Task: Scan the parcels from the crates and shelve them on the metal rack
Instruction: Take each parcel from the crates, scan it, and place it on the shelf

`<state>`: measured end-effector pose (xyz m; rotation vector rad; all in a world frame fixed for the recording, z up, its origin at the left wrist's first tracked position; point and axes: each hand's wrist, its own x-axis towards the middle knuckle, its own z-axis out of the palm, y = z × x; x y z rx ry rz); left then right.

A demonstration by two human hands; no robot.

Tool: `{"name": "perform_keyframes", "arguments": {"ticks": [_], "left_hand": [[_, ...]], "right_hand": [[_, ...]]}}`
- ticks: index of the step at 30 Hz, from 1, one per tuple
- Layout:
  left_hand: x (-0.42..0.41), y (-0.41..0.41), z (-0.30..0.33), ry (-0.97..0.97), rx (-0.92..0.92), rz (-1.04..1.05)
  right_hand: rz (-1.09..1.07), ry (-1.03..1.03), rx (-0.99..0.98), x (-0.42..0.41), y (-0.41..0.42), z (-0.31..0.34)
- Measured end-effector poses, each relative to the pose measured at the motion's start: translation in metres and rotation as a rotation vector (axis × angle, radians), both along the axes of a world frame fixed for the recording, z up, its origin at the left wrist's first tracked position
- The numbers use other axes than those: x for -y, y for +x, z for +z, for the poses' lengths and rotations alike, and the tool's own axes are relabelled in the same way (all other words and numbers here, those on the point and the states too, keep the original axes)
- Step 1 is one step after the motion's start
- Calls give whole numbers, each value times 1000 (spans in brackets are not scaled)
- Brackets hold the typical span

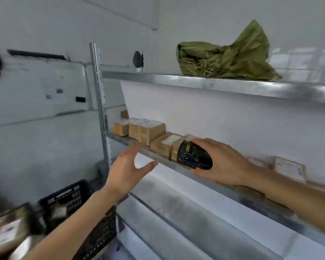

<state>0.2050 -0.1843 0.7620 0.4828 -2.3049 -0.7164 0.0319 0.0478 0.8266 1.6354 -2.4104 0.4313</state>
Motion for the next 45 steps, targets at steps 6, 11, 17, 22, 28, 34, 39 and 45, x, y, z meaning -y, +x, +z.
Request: {"name": "perform_keyframes", "arguments": {"ticks": [6,11,17,22,28,34,39,45], "left_hand": [[133,115,-33,50,37,297],[218,161,-77,87,81,493],[325,161,-142,207,150,611],[410,136,-209,329,177,665],[501,117,-301,463,241,695],[587,101,-386,574,289,694],[652,84,-448,634,338,674],[700,69,-507,718,403,664]], "right_hand": [[227,11,63,175,57,-39],[322,98,82,300,76,-85],[339,211,136,441,56,-154],[360,294,226,544,22,-213],[360,377,305,643,-3,-295],[360,462,345,728,-17,-380],[358,500,397,793,-26,-447],[322,510,458,844,-34,-524]]}}
